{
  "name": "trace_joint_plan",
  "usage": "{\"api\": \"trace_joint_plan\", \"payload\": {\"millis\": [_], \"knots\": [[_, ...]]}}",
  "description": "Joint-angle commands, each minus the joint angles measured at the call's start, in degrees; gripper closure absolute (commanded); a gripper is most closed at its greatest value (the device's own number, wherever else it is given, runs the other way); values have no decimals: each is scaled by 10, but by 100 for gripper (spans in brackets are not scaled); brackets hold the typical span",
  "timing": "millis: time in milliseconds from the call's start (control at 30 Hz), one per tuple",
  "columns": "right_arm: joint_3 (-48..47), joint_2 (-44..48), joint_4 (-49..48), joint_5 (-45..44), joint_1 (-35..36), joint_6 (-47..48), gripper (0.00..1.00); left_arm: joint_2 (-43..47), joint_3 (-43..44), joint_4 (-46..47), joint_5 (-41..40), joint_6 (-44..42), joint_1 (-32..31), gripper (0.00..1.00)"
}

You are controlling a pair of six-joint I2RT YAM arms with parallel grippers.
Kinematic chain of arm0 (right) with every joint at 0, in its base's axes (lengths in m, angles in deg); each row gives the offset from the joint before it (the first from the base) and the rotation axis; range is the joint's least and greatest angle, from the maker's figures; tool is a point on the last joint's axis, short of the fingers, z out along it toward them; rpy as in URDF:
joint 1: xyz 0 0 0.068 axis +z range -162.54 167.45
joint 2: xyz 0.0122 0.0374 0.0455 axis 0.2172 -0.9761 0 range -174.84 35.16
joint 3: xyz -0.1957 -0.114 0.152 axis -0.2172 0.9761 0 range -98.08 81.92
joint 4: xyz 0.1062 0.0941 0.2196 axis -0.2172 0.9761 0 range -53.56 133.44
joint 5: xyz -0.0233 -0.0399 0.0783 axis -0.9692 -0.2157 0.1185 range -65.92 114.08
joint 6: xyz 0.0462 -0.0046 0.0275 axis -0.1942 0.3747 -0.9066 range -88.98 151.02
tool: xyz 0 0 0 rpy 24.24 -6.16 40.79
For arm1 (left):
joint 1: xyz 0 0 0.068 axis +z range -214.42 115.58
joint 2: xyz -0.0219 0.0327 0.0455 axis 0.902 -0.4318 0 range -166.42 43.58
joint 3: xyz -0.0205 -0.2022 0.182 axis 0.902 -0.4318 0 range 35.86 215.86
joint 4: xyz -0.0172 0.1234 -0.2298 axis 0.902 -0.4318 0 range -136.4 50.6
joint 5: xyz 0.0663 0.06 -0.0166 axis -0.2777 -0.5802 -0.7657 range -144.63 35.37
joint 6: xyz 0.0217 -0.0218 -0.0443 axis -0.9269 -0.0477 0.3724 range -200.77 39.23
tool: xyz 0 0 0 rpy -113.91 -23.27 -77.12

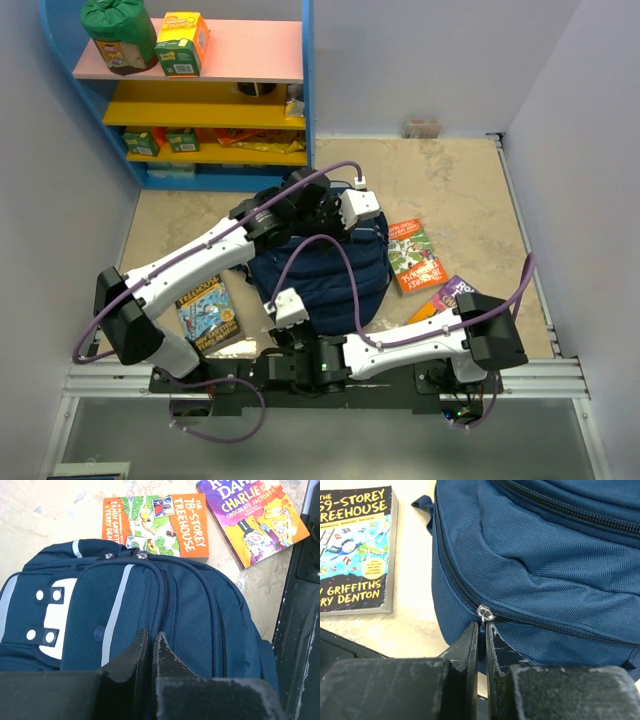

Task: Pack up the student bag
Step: Unzip the student bag at the center of the board.

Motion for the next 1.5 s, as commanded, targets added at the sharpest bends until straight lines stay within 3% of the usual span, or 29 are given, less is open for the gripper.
{"api": "trace_joint_plan", "payload": {"millis": [0, 200, 467, 500, 567, 600, 700, 833, 1067, 1133, 1333, 1400, 1467], "knots": [[-66, -12, -25, -1, 6, -2, 100, 39, 24, 122, -37, 49, 5, 100], [-64, -20, -152, 24, 5, 108, 100, 31, 29, 136, -37, 80, 5, 100], [-121, -84, -135, 55, -13, 124, 100, 24, 45, 146, -20, 108, 11, 100], [-130, -85, -122, 55, -16, 118, 88, 27, 46, 141, -18, 100, 11, 100], [-114, -70, -114, 53, -17, 97, 74, 31, 49, 134, -13, 83, 12, 100], [-76, -36, -121, 55, -17, 87, 62, 36, 49, 126, -11, 62, 13, 100], [20, 55, -161, 65, -17, 52, 49, 47, 48, 99, 7, 13, 14, 100], [135, 176, -194, 76, -17, -12, 48, 61, 37, 73, 4, -32, 15, 100], [274, 339, -149, 60, -23, -151, 46, 82, 18, 58, -4, -56, 23, 100], [300, 391, -182, 62, -25, -139, 45, 84, 17, 56, -2, -55, 24, 100], [412, 503, -411, 30, -29, -48, 42, 86, 23, 50, -3, -56, 24, 100], [422, 528, -422, 19, -31, -14, 41, 90, 27, 45, -4, -59, 27, 100], [372, 519, -305, -19, -34, -36, 41, 96, 28, 38, -17, -63, 29, 100]]}}
